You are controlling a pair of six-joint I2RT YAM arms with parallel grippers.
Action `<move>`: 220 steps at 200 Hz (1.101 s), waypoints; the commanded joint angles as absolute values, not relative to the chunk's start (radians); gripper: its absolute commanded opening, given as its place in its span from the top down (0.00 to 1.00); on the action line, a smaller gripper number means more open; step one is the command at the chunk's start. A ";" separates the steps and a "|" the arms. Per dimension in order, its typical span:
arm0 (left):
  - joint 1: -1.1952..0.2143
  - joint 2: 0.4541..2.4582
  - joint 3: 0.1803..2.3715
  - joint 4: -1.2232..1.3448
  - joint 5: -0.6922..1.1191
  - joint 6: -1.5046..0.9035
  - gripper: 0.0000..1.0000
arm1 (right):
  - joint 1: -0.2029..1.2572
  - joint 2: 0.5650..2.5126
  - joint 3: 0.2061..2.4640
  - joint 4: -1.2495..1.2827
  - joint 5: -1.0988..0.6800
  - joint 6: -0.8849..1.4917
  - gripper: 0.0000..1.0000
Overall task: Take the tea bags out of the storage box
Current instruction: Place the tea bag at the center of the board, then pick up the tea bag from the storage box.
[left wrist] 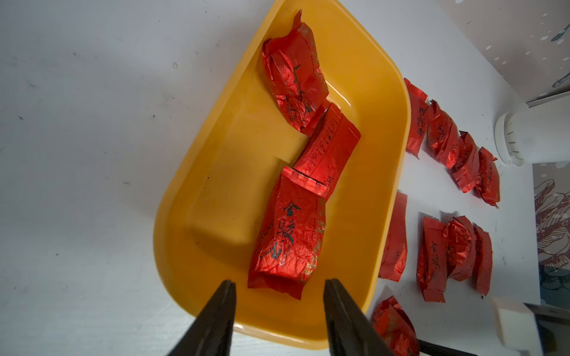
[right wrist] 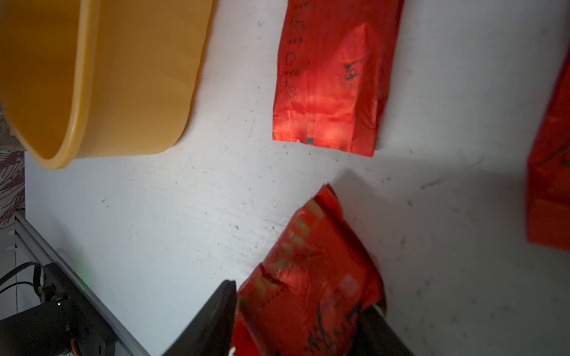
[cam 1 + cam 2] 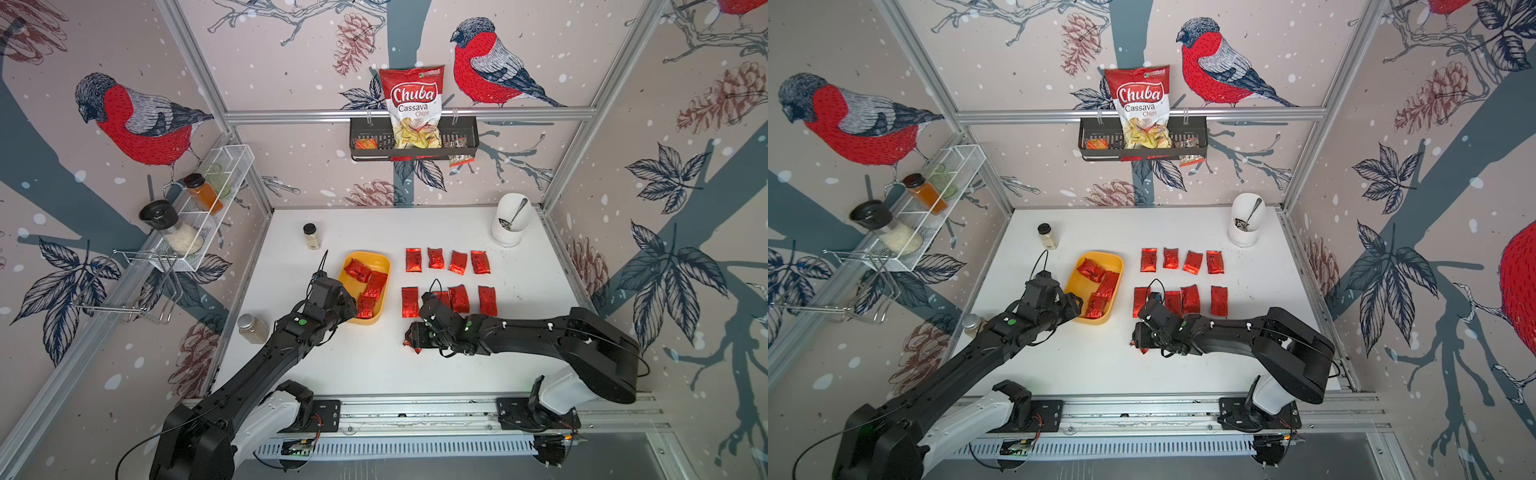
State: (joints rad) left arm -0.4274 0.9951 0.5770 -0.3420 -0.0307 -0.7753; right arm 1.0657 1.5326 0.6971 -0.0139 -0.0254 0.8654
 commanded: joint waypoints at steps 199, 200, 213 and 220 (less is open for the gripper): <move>-0.375 1.576 0.896 -0.372 0.040 -0.514 0.42 | 0.873 1.445 0.907 -0.224 -0.025 0.651 0.28; -0.377 1.576 0.895 -0.375 0.042 -0.513 0.42 | 0.872 1.446 0.907 -0.223 -0.027 0.650 0.28; -0.383 1.573 0.890 -0.397 0.062 -0.501 0.41 | 0.861 1.457 0.909 -0.214 -0.044 0.643 0.28; -0.387 1.577 0.890 -0.410 0.074 -0.495 0.41 | 0.857 1.465 0.911 -0.212 -0.052 0.639 0.28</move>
State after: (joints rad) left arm -0.3775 1.5730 0.8940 -0.3462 0.0059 -0.5480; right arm 0.8692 1.4475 0.9009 -0.2272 -0.0135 0.6754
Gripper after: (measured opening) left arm 0.586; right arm 0.718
